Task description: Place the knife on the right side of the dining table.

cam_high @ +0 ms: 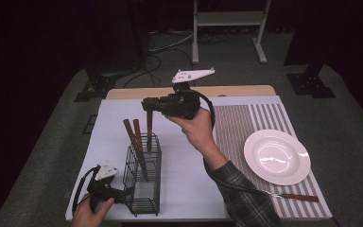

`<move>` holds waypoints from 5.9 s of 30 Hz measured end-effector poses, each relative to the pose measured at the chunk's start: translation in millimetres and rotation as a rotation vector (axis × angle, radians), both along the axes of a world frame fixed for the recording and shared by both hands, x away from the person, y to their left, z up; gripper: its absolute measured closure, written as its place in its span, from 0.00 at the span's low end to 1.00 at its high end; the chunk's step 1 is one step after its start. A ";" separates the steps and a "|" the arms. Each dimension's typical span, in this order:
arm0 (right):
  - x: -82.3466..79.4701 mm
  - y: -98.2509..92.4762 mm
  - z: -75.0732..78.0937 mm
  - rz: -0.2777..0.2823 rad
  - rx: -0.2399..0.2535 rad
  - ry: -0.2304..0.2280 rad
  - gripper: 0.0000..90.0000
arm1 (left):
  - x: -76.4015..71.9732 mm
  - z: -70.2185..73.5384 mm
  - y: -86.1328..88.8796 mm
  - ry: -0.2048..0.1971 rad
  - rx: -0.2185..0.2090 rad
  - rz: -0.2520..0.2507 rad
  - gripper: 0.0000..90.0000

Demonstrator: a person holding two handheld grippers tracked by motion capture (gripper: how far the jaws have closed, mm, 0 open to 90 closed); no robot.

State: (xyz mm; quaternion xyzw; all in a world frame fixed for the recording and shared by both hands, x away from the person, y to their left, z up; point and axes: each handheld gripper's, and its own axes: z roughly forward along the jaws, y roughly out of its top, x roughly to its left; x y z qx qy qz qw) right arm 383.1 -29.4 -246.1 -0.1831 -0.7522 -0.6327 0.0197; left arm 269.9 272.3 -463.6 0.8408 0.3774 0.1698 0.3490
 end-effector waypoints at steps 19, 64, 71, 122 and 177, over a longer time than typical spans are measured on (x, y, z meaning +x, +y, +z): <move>-0.7 -46.5 31.3 -0.099 0.061 -0.031 0.89 | 0.0 -0.2 -0.1 -0.002 -0.001 0.001 0.00; 35.7 -195.7 -43.3 -0.626 -0.078 -0.059 0.88 | 0.1 -0.4 -0.1 -0.007 -0.001 0.003 0.00; 46.3 -209.9 -64.1 -0.701 -0.076 -0.043 0.88 | 0.0 -0.4 -0.1 -0.005 -0.001 0.002 0.00; 50.5 -269.2 -104.6 -0.882 -0.091 0.035 0.82 | 0.1 -0.4 -0.1 -0.004 -0.002 0.002 0.00; 52.7 -333.0 -147.3 -0.963 -0.067 0.233 0.62 | 0.2 -0.4 -0.1 -0.003 -0.003 0.002 0.00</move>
